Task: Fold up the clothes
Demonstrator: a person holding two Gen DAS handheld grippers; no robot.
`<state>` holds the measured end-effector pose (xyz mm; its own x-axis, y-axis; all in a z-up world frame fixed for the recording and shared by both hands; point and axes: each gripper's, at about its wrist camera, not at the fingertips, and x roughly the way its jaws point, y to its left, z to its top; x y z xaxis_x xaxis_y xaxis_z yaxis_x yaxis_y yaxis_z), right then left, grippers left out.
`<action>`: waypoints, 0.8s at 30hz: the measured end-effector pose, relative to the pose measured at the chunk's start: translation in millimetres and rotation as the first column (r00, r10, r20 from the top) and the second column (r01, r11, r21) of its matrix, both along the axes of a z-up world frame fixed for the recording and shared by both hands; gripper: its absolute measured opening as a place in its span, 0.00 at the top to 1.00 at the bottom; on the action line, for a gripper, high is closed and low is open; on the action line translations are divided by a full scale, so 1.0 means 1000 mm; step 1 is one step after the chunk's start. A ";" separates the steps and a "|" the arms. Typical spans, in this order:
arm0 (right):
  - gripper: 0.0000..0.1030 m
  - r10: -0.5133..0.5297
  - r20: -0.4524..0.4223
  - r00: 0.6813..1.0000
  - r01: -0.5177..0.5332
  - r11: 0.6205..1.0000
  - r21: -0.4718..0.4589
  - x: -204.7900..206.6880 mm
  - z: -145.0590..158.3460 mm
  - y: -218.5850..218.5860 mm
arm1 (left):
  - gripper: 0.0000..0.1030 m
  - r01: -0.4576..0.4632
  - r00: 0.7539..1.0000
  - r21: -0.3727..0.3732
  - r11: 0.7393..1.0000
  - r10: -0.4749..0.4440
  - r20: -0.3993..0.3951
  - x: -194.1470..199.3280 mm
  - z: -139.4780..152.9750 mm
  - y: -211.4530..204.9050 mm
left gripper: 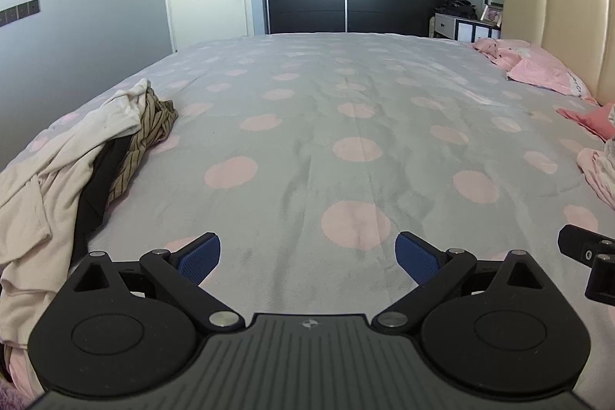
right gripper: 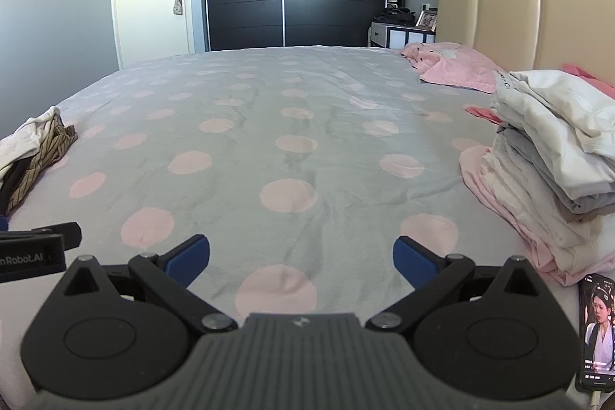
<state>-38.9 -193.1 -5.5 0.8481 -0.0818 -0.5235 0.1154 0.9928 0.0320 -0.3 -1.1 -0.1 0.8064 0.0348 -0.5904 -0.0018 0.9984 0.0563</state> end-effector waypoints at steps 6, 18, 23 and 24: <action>0.01 -0.010 -0.001 1.000 0.010 0.999 -0.039 0.000 0.002 0.000 | 0.03 -0.008 1.000 -0.019 1.000 0.008 0.024 -0.002 0.000 -0.006; 0.01 -0.015 0.048 0.999 0.018 0.998 -0.062 -0.006 0.005 0.010 | 0.05 0.008 0.998 -0.074 0.997 -0.003 0.065 -0.002 0.005 -0.003; 0.01 -0.013 0.057 0.998 0.017 0.998 -0.067 -0.004 0.003 0.010 | 0.05 0.057 0.997 -0.067 0.996 -0.052 0.064 -0.001 0.003 -0.003; 0.01 -0.013 0.058 0.998 0.017 0.998 -0.065 -0.004 0.003 0.009 | 0.05 0.061 0.996 -0.059 0.996 -0.057 0.068 -0.002 0.002 -0.004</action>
